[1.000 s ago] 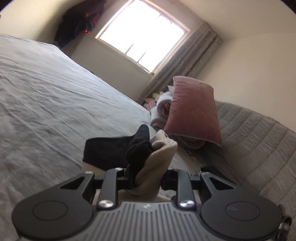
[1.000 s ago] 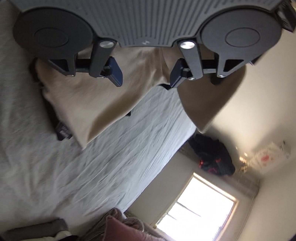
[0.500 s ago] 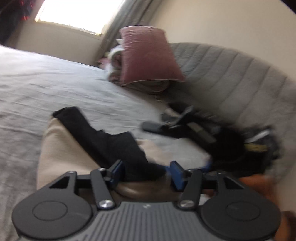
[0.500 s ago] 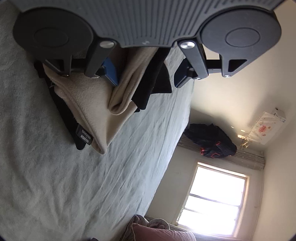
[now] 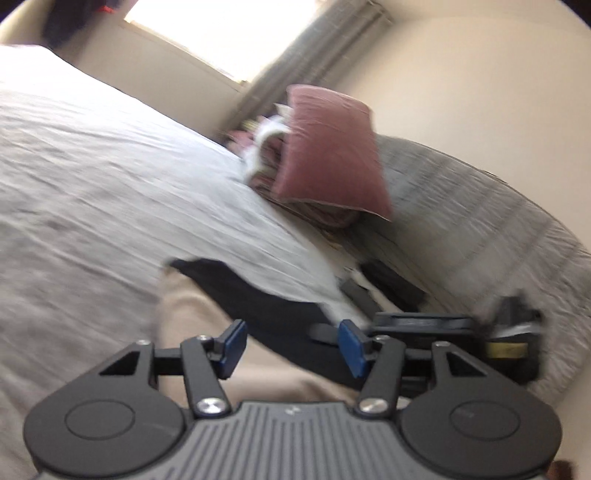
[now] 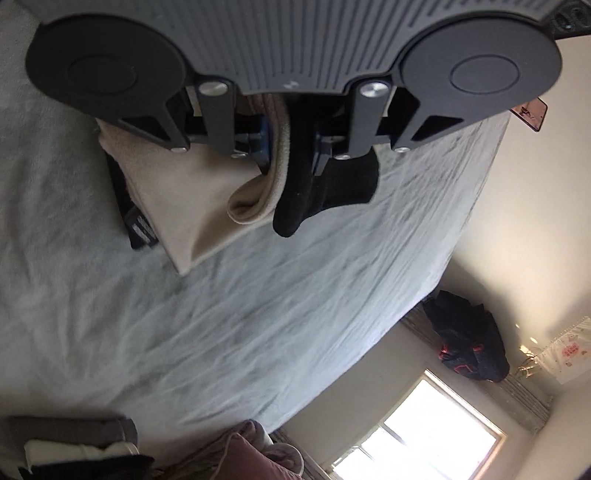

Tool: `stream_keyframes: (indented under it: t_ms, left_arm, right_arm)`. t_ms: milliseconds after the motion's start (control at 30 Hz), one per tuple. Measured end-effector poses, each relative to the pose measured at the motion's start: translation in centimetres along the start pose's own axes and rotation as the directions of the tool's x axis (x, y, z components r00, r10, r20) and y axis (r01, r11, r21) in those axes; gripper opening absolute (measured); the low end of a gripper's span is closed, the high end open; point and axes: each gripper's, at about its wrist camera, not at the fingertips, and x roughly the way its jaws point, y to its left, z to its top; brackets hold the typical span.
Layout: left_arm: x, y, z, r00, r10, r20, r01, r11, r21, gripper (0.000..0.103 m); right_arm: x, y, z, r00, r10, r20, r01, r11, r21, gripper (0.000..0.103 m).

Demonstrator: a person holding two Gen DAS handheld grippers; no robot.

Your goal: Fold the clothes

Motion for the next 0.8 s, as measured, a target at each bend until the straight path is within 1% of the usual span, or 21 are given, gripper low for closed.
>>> stream_keyframes:
  t_ms: [33,133,300,367,433,500,567,667,700,800]
  left_arm:
    - [0.2,0.2,0.0,1.000,0.025,0.005,-0.025,1.000,0.003,0.051]
    - [0.8,0.3,-0.2,0.998,0.060,0.000,-0.060,0.998,0.004,0.045]
    - [1.8,-0.6,-0.7,0.999,0.034,-0.007,-0.033,0.999,0.034,0.039]
    - [2.4,-0.9,-0.9,1.000,0.021,-0.022,-0.020,0.998,0.055,0.031]
    - [2.9,-1.1,-1.5,0.999,0.020,-0.044,-0.017,0.996,0.085,0.030]
    - [3.5,-1.3,-2.3,0.997,0.034,-0.073,-0.025,0.991,0.129,0.028]
    - [3.9,-1.4,-3.3,0.994,0.053,-0.093,-0.035,0.982,0.186,0.026]
    - [3.7,-2.3,-4.5,0.994,0.074,-0.078,-0.050,0.959,0.278,0.026]
    - [3.6,-2.5,-4.4,0.994,0.078,-0.077,-0.053,0.956,0.288,0.026]
    - [2.8,-2.3,-3.6,0.996,0.065,-0.060,-0.048,0.968,0.248,0.026]
  right_arm:
    - [-0.3,0.1,0.5,1.000,0.008,0.002,-0.008,1.000,-0.009,0.024]
    - [-1.2,-0.4,2.0,1.000,0.007,-0.004,-0.007,1.000,-0.021,0.024]
    - [-1.6,-4.1,3.8,0.999,0.004,-0.043,-0.003,1.000,0.025,0.024]
    - [-1.5,-5.5,4.1,0.999,-0.004,-0.049,0.006,0.999,0.045,0.024]
    - [-1.4,-7.0,4.0,0.999,-0.006,-0.046,0.009,0.997,0.072,0.024]
    - [-1.1,-7.9,3.4,0.998,-0.018,-0.054,0.022,0.997,0.080,0.024]
    - [-0.7,-8.2,2.8,0.997,-0.045,-0.065,0.049,0.997,0.057,0.024]
    - [-0.5,-7.9,2.5,0.996,-0.063,-0.060,0.063,0.998,0.001,0.024]
    - [-0.7,-7.6,2.4,0.996,-0.066,-0.054,0.065,0.998,-0.018,0.024]
    - [-1.6,-6.7,2.3,0.998,-0.062,-0.027,0.059,0.995,-0.077,0.034]
